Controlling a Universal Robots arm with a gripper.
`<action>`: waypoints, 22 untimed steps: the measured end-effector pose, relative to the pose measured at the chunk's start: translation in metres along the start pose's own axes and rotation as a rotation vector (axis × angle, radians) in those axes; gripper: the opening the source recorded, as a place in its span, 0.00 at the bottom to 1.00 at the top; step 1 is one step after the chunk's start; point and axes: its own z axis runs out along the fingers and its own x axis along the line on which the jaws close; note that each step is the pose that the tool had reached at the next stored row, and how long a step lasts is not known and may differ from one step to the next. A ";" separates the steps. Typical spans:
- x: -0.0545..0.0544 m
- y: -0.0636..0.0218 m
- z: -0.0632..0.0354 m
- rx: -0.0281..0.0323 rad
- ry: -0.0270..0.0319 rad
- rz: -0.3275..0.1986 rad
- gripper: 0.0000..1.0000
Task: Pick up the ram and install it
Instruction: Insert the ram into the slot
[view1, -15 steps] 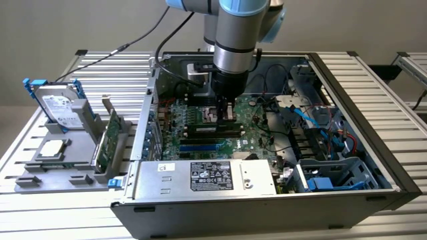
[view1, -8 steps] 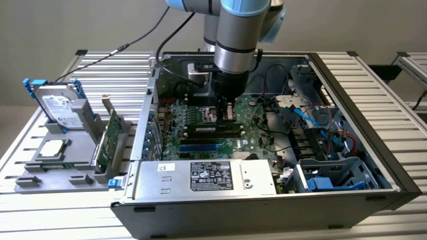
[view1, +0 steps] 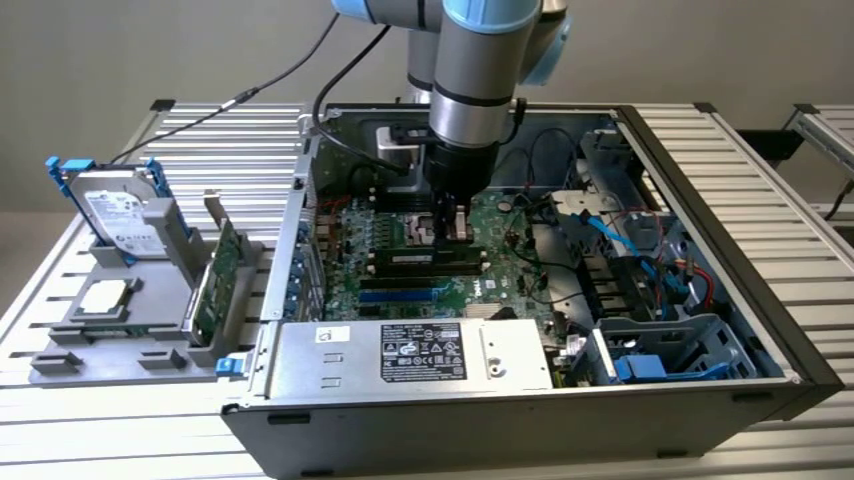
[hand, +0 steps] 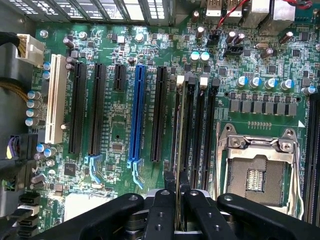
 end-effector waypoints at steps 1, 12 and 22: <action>0.000 0.0000 0.0001 -0.0001 0.0002 0.000 0.14; 0.000 -0.0002 0.0016 -0.0002 0.0001 0.000 0.14; 0.002 -0.0003 0.0019 -0.0007 0.0000 0.000 0.14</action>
